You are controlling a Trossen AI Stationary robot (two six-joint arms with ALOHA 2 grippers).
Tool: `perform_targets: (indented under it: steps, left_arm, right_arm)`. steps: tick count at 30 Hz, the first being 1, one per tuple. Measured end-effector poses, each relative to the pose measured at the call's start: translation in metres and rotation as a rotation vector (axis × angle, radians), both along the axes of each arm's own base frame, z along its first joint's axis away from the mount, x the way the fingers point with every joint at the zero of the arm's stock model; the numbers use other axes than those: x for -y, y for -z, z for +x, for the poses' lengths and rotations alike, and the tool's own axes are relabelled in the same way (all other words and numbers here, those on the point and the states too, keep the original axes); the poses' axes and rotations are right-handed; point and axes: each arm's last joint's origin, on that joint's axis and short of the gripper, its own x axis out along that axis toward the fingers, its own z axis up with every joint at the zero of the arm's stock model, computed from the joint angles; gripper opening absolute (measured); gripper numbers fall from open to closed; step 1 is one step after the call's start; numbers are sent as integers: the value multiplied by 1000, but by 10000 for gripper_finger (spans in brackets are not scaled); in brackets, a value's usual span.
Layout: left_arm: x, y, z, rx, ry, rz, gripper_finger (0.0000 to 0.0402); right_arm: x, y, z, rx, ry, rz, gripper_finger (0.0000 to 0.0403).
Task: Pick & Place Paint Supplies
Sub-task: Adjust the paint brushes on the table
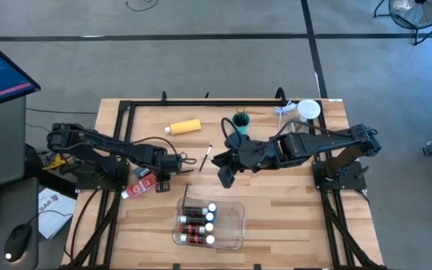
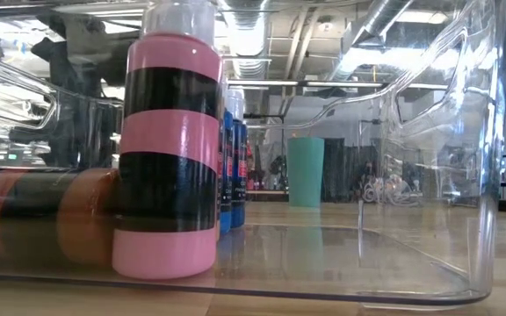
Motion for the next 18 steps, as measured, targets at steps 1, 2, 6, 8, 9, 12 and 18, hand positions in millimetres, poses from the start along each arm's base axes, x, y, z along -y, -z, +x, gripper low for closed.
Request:
perform_targets:
  steps: [1, 2, 6, 8, 9, 12, 18]
  left_arm:
    - [0, 0, 2, -4, 4, -1, 69]
    - [1, -1, 4, 1, 11, -3, 57]
    - [0, -9, 18, 54, 41, 3, 8]
    - [-2, -15, 32, 155, 47, 3, 5]
    - [-3, -20, 39, 207, 45, 0, 5]
    - [-5, -21, 50, 249, 42, -35, 5]
    - [-6, -19, 83, 294, 24, -48, 5]
  right_arm:
    - [0, 1, 0, -7, -1, -2, 62]
    - [0, 1, -1, -15, -1, -4, 62]
    - [0, 3, -2, -41, 0, -10, 62]
    - [-1, 4, -3, -45, -4, -12, 62]
    - [-1, 4, -3, -48, -6, -12, 62]
    - [-4, 5, -4, -58, -13, -15, 62]
    - [-5, 8, -7, -99, -16, -27, 62]
